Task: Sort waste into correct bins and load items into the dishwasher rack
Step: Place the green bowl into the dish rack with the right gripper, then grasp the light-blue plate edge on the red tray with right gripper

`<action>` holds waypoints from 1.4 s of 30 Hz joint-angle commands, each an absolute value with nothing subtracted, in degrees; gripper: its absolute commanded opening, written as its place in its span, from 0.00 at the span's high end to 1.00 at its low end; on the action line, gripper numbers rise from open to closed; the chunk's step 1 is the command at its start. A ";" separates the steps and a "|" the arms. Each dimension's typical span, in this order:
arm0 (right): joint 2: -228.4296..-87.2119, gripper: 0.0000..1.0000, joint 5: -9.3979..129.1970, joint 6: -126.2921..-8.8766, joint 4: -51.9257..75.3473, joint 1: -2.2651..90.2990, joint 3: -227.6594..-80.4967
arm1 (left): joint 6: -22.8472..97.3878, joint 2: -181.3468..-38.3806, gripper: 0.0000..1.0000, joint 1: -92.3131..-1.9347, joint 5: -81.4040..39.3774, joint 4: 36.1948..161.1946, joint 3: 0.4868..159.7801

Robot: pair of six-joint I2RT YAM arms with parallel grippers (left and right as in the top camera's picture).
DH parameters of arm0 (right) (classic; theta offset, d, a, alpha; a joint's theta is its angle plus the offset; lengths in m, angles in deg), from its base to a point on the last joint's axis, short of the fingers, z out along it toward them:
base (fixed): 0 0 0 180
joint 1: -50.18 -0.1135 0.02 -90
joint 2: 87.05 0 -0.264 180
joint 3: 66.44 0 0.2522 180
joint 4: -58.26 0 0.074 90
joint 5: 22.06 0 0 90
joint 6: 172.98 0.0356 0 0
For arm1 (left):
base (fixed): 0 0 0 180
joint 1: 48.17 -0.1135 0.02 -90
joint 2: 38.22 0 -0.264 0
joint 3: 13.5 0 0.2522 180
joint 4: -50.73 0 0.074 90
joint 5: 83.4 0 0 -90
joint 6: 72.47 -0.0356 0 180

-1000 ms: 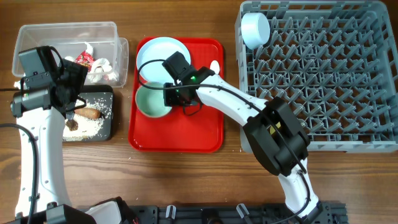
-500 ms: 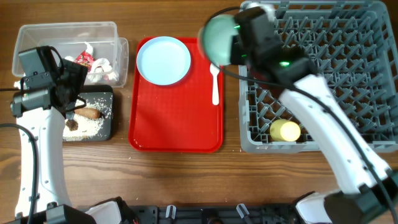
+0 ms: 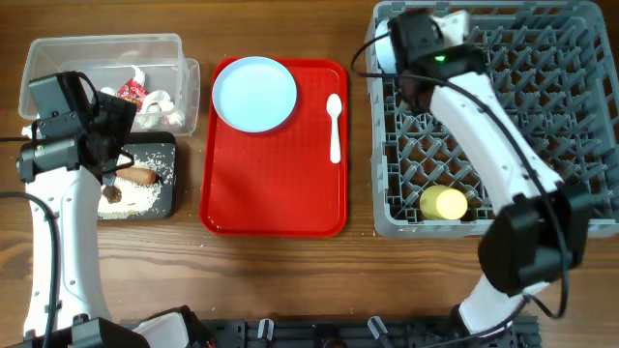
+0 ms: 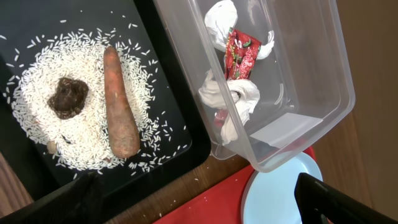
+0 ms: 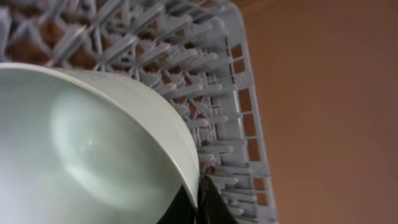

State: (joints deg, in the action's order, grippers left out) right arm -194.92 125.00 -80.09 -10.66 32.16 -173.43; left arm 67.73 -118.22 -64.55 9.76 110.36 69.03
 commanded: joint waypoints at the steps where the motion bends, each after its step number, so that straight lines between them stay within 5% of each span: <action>1: -199.03 0.96 128.63 -88.59 -10.88 28.55 -173.45 | 67.03 -117.72 0.00 -64.42 10.33 110.18 69.38; 8: -202.90 0.96 146.55 -94.71 -4.39 28.31 -173.45 | 67.03 -117.72 0.00 -64.42 10.35 110.18 69.38; 22: -203.01 0.96 133.44 -104.04 3.70 24.20 -173.45 | 67.03 -117.72 0.00 -64.42 10.35 110.18 69.38; 32: -203.01 0.96 144.04 -104.68 5.71 24.25 -173.45 | 67.03 -117.72 0.00 -64.42 10.35 110.18 69.38; 42: -205.92 0.96 140.37 -105.35 6.19 25.17 -173.39 | 67.03 -117.72 0.00 -64.42 10.33 110.18 69.38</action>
